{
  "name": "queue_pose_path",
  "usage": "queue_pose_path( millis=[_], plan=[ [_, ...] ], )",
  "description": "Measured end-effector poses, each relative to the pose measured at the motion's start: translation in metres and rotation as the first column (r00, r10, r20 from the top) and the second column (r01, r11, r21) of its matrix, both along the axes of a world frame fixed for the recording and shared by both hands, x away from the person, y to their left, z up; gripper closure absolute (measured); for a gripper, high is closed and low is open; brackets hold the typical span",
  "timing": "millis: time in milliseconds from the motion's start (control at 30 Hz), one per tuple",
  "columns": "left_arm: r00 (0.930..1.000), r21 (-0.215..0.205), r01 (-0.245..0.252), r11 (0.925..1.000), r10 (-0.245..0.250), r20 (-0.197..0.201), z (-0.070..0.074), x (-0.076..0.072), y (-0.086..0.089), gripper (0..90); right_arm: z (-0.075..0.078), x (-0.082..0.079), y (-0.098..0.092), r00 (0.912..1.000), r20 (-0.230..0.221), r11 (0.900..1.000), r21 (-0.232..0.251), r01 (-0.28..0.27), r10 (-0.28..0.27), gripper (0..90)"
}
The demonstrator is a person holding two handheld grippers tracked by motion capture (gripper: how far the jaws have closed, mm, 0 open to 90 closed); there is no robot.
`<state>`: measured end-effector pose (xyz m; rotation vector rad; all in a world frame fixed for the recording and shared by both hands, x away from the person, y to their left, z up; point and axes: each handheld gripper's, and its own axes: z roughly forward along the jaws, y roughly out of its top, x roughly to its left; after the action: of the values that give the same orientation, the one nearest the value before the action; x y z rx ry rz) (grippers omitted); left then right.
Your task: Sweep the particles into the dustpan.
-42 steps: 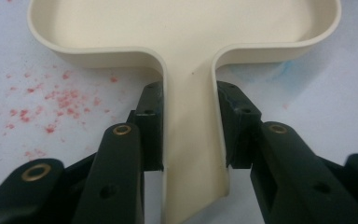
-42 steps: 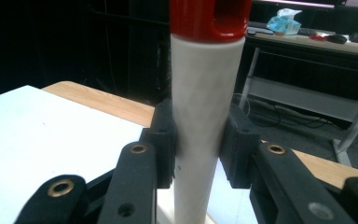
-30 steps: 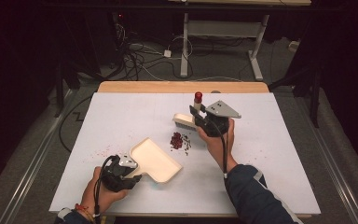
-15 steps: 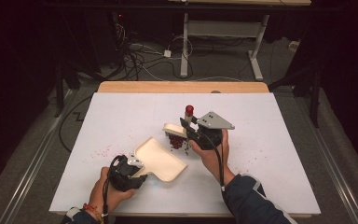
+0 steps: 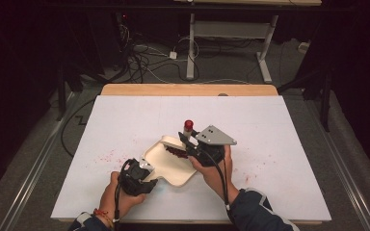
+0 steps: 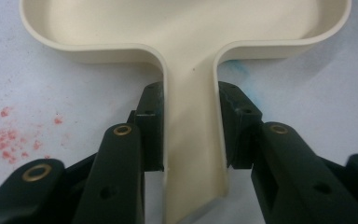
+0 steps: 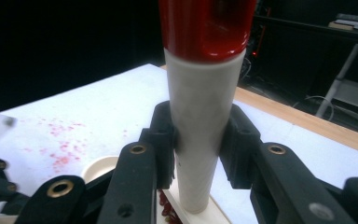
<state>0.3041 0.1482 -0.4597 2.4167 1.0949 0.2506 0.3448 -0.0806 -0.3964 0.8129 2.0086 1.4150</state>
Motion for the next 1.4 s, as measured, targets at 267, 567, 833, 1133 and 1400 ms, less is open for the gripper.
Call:
queue_pose_path(
  millis=[267, 567, 833, 1133, 1400],
  plan=[
    [1.0, -0.008, -0.001, 1.0, 0.001, -0.001, 0.001, 0.003, 0.001, 63.7, 0.002, -0.011, 0.009, 0.9995, -0.013, 1.0, 0.006, -0.03, 0.03, 70.1],
    [0.9999, 0.007, 0.016, 0.9999, -0.016, 0.003, -0.002, 0.005, 0.002, 63.7, 0.006, -0.01, 0.01, 0.9997, 0.009, 1.0, 0.009, -0.022, 0.021, 70.3],
    [0.9994, 0.018, 0.034, 0.9993, -0.034, 0.006, -0.007, 0.007, 0.003, 63.7, 0.02, 0.018, -0.009, 0.9986, 0.0, 0.994, 0.092, 0.052, -0.052, 70.3],
    [0.9982, 0.036, 0.058, 0.9977, -0.058, 0.012, -0.007, 0.006, 0.004, 63.7, 0.042, 0.016, -0.052, 0.9874, 0.053, 0.985, 0.092, 0.143, -0.149, 70.3],
    [0.9985, 0.032, 0.054, 0.998, -0.054, 0.004, -0.007, 0.002, 0.003, 63.7, 0.024, 0.006, -0.074, 0.9826, 0.021, 0.983, -0.006, 0.185, -0.184, 70.3]
  ],
)
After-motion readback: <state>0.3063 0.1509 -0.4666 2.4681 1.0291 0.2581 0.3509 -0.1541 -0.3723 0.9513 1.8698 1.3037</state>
